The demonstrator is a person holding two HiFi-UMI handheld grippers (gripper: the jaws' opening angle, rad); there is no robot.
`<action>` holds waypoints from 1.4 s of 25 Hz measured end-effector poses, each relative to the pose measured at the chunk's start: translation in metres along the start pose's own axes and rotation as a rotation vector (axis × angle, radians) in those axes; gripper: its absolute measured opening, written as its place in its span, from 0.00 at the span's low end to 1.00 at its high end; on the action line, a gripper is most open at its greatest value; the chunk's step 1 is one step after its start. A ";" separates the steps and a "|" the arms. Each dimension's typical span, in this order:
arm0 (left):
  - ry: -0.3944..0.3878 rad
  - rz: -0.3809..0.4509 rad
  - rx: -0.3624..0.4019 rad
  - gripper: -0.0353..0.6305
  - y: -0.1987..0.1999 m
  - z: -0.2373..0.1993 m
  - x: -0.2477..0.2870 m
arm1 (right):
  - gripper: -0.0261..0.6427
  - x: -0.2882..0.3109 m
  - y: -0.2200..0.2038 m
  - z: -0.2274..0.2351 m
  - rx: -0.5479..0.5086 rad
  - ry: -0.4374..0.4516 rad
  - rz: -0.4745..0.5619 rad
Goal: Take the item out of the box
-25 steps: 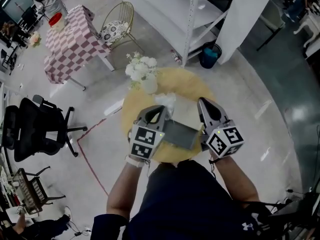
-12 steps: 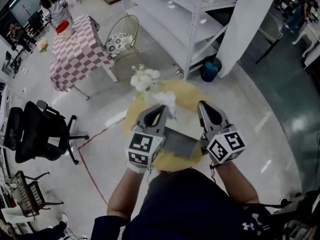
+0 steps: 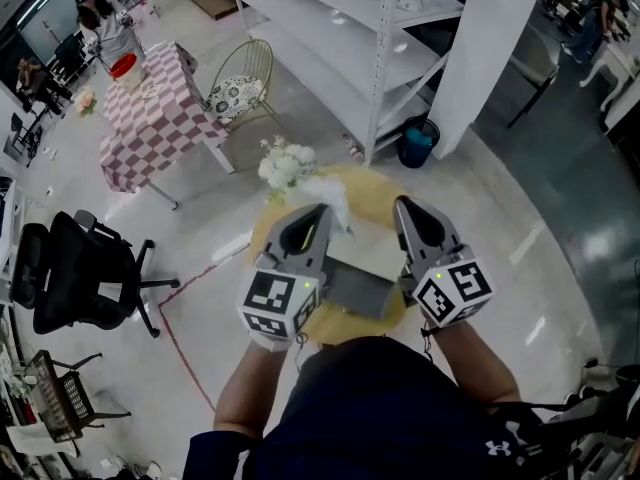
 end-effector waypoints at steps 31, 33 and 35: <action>0.086 0.128 -0.081 0.08 -0.002 -0.024 -0.012 | 0.05 -0.001 0.001 -0.001 -0.015 0.000 0.024; 0.081 0.127 -0.084 0.08 -0.003 -0.023 -0.012 | 0.05 -0.002 0.000 -0.001 -0.014 0.001 0.024; 0.073 0.131 -0.090 0.08 -0.005 -0.022 -0.012 | 0.05 -0.002 -0.002 -0.001 -0.012 0.001 0.023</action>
Point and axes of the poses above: the fingertips, and each gripper's own axes: x forward along the fingers, z to its right, y out of its top, the point moved 5 cm from there along -x, backward along the fingers, and after that the axes turned 10 degrees about -z, right-handed, at the moved point
